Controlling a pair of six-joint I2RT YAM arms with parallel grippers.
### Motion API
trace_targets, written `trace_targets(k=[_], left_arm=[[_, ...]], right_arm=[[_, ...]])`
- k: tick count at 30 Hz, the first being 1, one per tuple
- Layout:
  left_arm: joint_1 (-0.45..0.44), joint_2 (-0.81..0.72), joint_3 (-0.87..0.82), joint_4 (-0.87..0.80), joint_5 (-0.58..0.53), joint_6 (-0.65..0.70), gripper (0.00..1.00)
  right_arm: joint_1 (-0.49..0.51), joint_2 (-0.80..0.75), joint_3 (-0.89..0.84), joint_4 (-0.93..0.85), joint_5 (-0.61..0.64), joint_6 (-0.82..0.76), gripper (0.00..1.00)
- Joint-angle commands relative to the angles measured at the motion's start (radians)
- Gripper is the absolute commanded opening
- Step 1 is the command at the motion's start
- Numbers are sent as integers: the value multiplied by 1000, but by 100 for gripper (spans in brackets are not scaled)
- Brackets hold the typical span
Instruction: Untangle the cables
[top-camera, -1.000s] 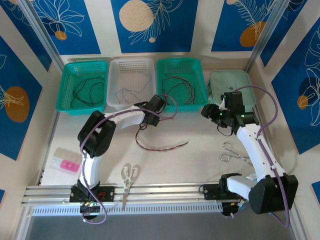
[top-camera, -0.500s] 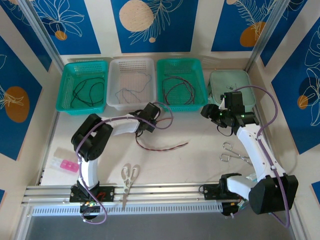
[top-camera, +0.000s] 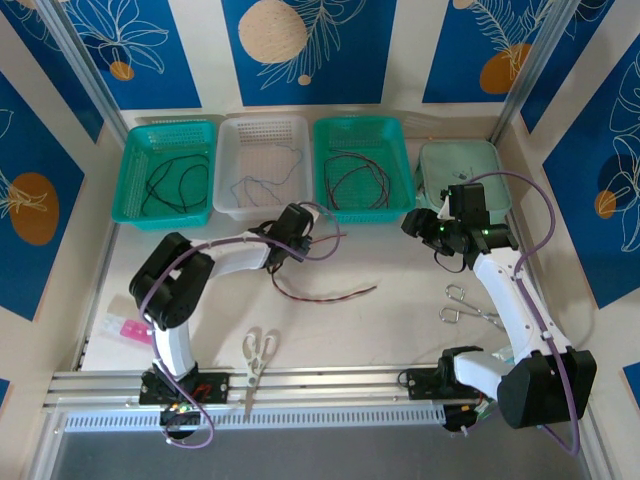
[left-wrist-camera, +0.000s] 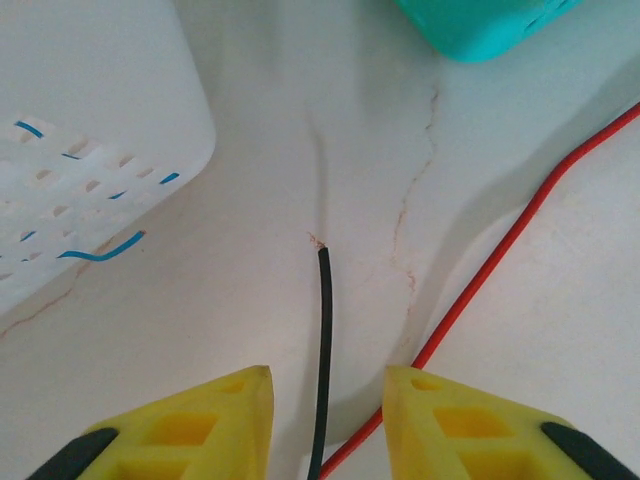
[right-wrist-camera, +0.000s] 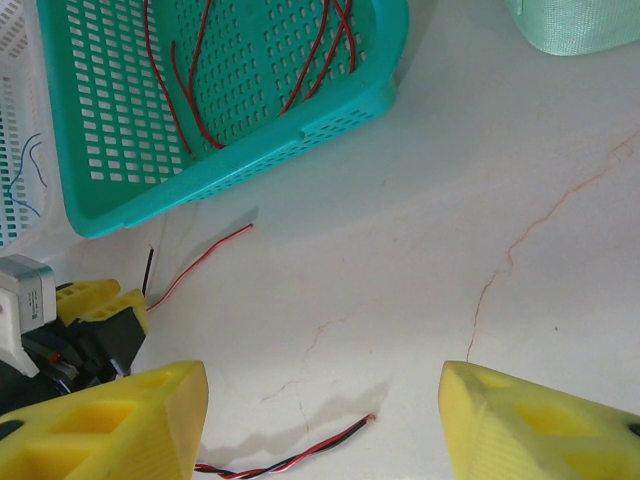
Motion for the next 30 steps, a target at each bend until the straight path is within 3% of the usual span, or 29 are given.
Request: trace_targets(k=[1,10,17,30], left_arm=[[23,24,21,-27,41,-16,35],[38,110,78,-77,100,-28,34],[39,91,70,-76,104,-31,1],[35,-122,34,-121,114,-73,0]], right_arm=[[3,-19,18,-11,-22,-13,62],[4,-19,32,-17,-17,-17,62],[4,-22,40,-21,-14,-16,62],[24,-26,30,-2,-20,-1,62]])
